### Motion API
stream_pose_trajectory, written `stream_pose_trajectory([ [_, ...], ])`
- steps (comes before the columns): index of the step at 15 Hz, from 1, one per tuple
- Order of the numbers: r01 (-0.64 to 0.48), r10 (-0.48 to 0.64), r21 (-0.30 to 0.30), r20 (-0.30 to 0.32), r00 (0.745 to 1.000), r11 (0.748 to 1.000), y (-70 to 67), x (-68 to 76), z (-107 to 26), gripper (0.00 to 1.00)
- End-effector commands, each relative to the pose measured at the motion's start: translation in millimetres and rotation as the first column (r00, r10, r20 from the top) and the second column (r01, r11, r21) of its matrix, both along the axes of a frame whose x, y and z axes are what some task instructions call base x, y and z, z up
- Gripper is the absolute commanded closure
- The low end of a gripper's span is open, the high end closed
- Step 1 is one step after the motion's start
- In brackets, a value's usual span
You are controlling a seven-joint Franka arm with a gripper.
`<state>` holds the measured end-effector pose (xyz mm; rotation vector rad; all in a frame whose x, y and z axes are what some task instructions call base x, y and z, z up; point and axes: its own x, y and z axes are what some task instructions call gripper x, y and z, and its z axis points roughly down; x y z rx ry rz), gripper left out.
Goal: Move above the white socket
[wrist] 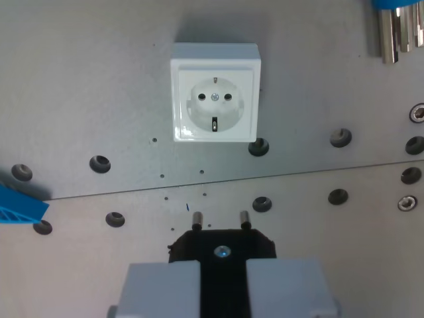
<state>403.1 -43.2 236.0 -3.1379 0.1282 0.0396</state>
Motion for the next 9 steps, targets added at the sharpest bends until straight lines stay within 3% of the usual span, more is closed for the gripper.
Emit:
stream_pose_trajectory([
  [1, 0.027, -0.027, 0.002, 0.091, 0.995, 1.000, 0.4, -3.0, -13.7, 1.00],
  [9, 0.040, -0.041, 0.010, 0.087, 0.995, 0.999, 0.4, -2.2, -44.8, 1.00],
])
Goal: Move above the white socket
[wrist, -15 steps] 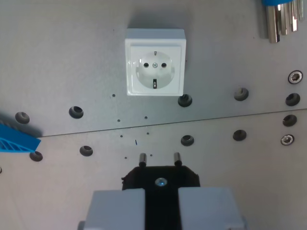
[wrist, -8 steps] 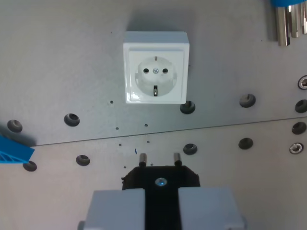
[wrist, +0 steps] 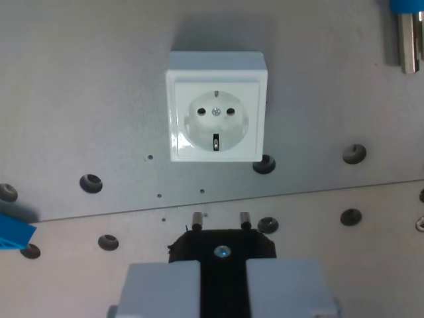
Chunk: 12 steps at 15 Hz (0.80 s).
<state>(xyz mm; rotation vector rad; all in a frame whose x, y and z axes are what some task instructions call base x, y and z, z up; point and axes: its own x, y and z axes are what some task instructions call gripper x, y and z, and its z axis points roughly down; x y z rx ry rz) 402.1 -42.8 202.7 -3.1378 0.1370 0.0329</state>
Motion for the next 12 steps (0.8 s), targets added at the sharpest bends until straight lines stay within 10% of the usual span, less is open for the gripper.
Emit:
stream_pose_trajectory([
  [1, 0.036, -0.036, 0.011, 0.085, 0.996, 0.999, 0.1, -1.4, -15.5, 1.00],
  [12, 0.038, -0.041, 0.022, 0.102, 0.994, 0.999, 1.4, -4.0, -59.8, 1.00],
])
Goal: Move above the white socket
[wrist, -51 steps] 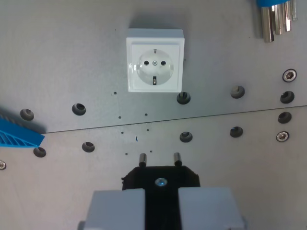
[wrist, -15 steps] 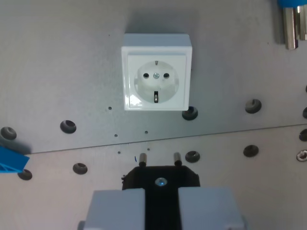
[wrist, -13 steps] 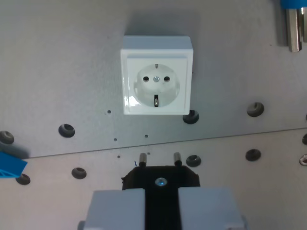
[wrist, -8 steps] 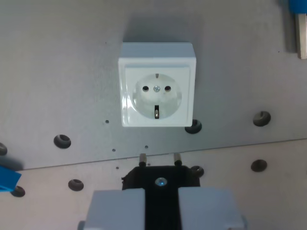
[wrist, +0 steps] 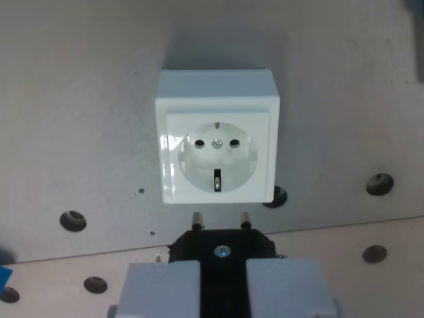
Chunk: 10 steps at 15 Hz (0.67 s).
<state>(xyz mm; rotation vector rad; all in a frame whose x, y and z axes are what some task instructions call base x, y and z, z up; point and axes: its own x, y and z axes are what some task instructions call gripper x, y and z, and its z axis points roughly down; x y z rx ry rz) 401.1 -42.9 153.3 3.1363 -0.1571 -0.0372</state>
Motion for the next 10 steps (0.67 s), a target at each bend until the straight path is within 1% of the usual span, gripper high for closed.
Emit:
stream_pose_trajectory([
  [1, 0.026, -0.029, 0.024, 0.105, 0.994, 0.999, 1.5, -3.1, -13.9, 1.00],
  [6, 0.030, -0.033, 0.028, 0.106, 0.994, 0.999, 2.2, -3.9, -28.3, 1.00],
  [10, 0.027, -0.030, 0.025, 0.110, 0.993, 0.999, 2.8, -5.0, -37.1, 1.00],
])
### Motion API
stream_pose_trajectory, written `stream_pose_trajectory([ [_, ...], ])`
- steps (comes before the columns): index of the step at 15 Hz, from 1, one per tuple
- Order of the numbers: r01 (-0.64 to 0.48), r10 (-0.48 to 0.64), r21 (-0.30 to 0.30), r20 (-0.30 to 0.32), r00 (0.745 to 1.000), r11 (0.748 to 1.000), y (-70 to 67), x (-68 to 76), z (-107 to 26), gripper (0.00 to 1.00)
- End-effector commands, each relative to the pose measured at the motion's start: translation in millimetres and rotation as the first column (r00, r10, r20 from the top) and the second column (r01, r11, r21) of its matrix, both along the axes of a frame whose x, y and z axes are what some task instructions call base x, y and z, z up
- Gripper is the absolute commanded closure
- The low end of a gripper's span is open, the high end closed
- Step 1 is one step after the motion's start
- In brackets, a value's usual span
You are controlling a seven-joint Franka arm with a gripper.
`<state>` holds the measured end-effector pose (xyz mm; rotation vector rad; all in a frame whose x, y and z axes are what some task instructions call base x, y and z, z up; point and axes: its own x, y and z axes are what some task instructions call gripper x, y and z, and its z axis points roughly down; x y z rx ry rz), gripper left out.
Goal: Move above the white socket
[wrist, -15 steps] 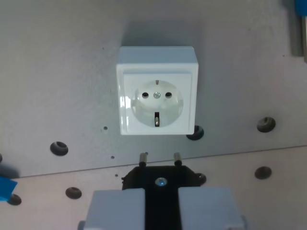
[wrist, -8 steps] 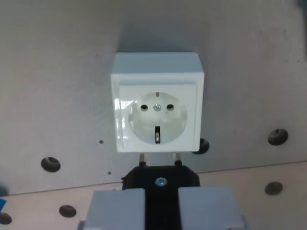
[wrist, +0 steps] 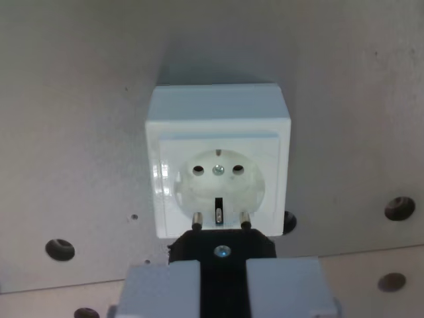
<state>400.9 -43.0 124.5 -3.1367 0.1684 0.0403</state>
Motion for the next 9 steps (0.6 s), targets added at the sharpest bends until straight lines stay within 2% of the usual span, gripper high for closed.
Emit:
stream_pose_trajectory([
  [1, 0.020, -0.022, 0.023, 0.112, 0.993, 1.000, 3.0, -5.1, -10.2, 1.00],
  [9, 0.020, -0.023, 0.023, 0.116, 0.993, 1.000, 3.9, -7.2, -19.4, 1.00],
])
